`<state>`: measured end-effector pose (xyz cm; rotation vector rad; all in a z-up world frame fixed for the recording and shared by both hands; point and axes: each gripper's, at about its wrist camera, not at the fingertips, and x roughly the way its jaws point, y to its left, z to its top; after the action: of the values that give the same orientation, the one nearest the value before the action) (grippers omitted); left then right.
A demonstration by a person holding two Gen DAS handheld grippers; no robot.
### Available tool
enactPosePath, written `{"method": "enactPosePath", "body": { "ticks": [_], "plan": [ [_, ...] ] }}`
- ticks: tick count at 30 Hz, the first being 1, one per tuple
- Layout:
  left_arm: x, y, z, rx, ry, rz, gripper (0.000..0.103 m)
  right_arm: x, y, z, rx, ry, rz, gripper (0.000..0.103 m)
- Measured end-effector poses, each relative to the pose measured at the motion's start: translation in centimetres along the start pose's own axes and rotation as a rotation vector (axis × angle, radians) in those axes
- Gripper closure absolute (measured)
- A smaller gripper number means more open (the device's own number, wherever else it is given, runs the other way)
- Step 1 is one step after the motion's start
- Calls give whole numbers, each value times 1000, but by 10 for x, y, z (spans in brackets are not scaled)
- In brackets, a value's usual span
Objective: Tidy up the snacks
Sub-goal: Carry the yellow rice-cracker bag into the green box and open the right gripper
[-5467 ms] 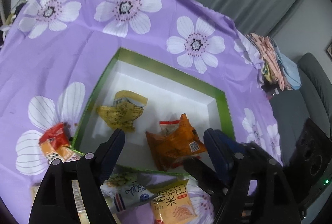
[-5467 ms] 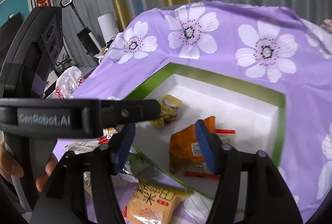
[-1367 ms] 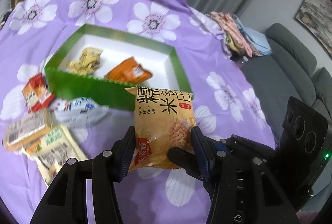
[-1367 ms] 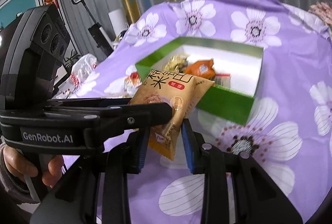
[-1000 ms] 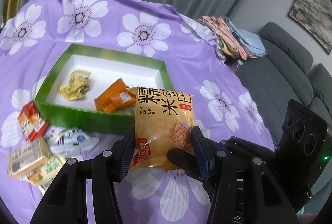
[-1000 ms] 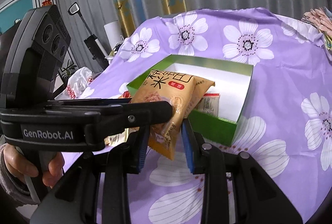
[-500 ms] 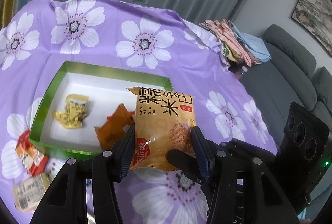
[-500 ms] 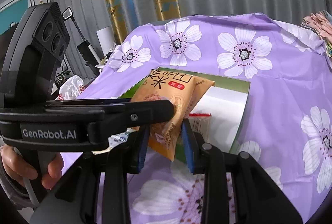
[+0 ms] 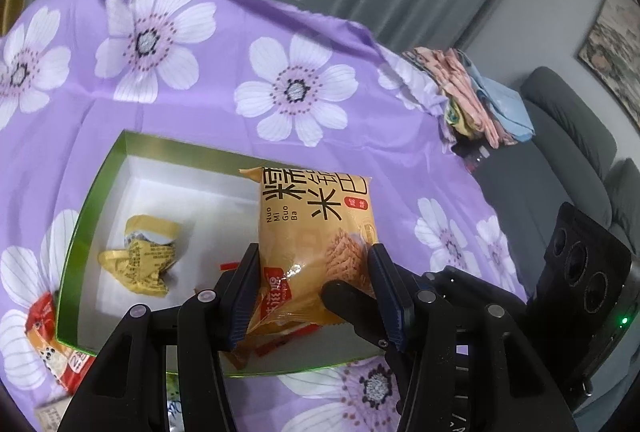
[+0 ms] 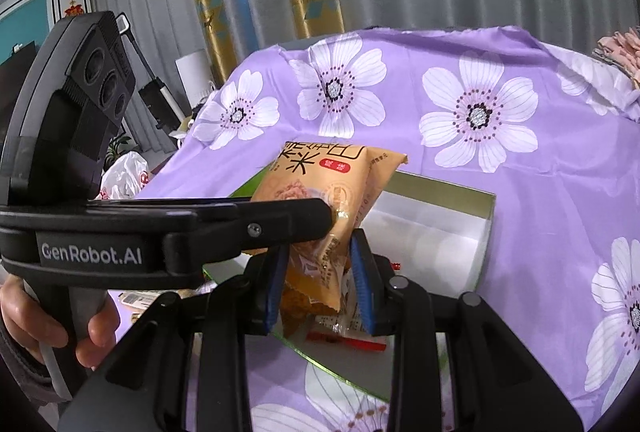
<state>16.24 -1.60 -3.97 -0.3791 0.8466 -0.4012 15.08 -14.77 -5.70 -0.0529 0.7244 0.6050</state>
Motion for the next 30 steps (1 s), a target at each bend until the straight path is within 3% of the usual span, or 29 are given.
{"method": "enactPosePath", "body": {
  "ticks": [17, 28, 30],
  "plan": [
    [31, 38, -12, -94, 64, 28, 50, 44, -2, -9, 3, 98, -1, 71],
    [31, 32, -13, -69, 52, 71, 49, 45, -1, -9, 19, 106, 8, 65],
    [29, 29, -14, -59, 50, 85, 47, 43, -1, -10, 23, 105, 16, 60]
  ]
}}
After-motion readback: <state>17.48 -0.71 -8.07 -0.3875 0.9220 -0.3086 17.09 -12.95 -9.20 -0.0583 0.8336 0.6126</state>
